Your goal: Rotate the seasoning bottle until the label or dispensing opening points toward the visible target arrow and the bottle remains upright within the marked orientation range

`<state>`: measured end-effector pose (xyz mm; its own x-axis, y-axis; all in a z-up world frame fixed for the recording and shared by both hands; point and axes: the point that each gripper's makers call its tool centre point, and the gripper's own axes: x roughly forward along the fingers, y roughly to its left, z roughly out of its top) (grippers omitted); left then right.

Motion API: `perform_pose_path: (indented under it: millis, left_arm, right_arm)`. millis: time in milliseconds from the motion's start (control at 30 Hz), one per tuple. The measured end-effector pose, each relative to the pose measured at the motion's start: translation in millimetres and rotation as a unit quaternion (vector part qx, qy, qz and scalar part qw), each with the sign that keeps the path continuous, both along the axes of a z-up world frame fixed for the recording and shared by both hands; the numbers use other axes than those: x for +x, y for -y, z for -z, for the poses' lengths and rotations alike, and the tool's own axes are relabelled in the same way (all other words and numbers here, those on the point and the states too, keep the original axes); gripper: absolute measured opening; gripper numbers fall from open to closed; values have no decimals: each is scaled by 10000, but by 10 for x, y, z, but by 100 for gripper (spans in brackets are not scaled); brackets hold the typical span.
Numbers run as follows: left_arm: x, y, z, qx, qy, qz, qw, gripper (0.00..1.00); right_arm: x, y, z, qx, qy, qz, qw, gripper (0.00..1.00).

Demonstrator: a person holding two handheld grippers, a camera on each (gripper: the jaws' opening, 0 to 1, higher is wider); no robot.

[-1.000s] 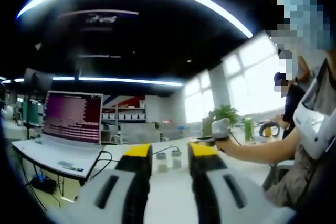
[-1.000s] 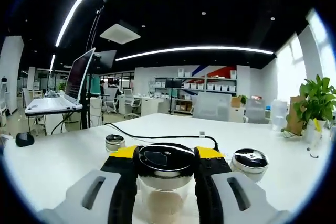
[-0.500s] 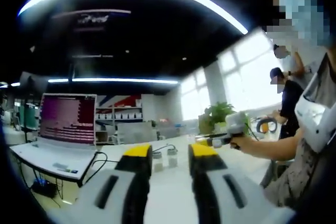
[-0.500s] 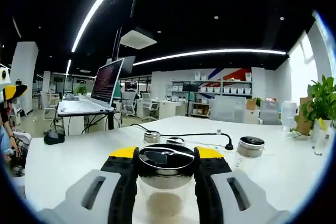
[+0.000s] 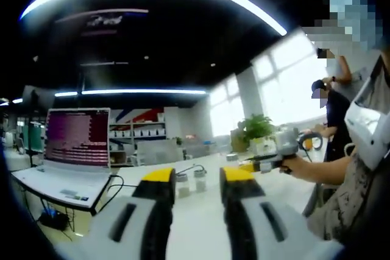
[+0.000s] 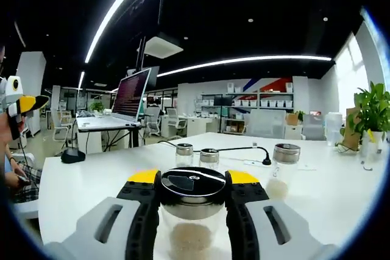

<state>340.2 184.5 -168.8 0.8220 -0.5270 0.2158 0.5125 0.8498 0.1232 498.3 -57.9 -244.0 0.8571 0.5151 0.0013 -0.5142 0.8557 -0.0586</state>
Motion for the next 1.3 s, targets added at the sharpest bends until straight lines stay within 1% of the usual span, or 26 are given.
perform_pose_path:
  millis: [67, 100, 167, 267, 333, 400, 500, 533, 600, 667, 733, 800, 900, 967, 1067, 1167, 1300]
  left_arm:
    - [3, 21, 0, -23, -6, 46, 10000, 30]
    - [6, 34, 4, -24, -13, 65, 10000, 30]
    - [12, 57, 17, 6, -30, 86, 10000, 30]
    - [18, 74, 28, 40, -44, 69, 10000, 30]
    - [33, 68, 54, 232, -44, -71, 9997, 30]
    - [30, 83, 60, 302, -34, -106, 9995, 30]
    - [10, 107, 41, 240, -10, -3, 9997, 30]
    - [6, 111, 36, 214, -11, 21, 9998, 30]
    - [8, 113, 34, 186, -10, 38, 9998, 30]
    - [16, 113, 41, 192, -19, 35, 9998, 30]
    - [21, 113, 53, 203, -34, 36, 9998, 30]
    - [20, 113, 59, 202, -44, 41, 9998, 30]
    - [10, 113, 55, 200, -38, 46, 9998, 30]
    - [6, 112, 52, 218, -35, 36, 9997, 30]
    - [3, 114, 42, 218, -18, 43, 9998, 30]
    - [11, 113, 48, 221, -30, 56, 9997, 30]
    - [18, 146, 81, 294, -75, 102, 9995, 30]
  right_arm:
    - [-16, 13, -2, 11, 28, 19, 10000, 41]
    - [-24, 19, -6, -11, 104, 31, 9999, 42]
    - [-59, 24, -3, 15, 150, 38, 9999, 42]
    - [-41, 34, -6, 46, 214, 66, 9997, 42]
    - [-37, 23, -10, 56, 232, 67, 9997, 42]
    - [-37, 18, -8, 53, 252, 92, 9996, 42]
    - [-46, 26, -19, 110, 281, 91, 9995, 43]
    - [-55, 45, -38, 189, 305, 118, 9993, 45]
    - [-57, 78, -72, 308, 353, 141, 9988, 52]
    - [-49, 106, -77, 393, 297, 120, 9987, 54]
    - [-55, 104, -57, 449, 211, 16, 9988, 53]
    - [-56, 88, -45, 504, 153, -125, 9985, 48]
    - [-53, 76, -56, 676, 109, -195, 9975, 51]
    - [-64, 63, -38, 661, 66, -194, 9976, 50]
    - [-84, 25, -26, 633, 25, -302, 9975, 40]
    - [-102, -3, -25, 558, 61, -318, 9979, 40]
    - [-69, 19, -19, 583, 31, -418, 9974, 39]
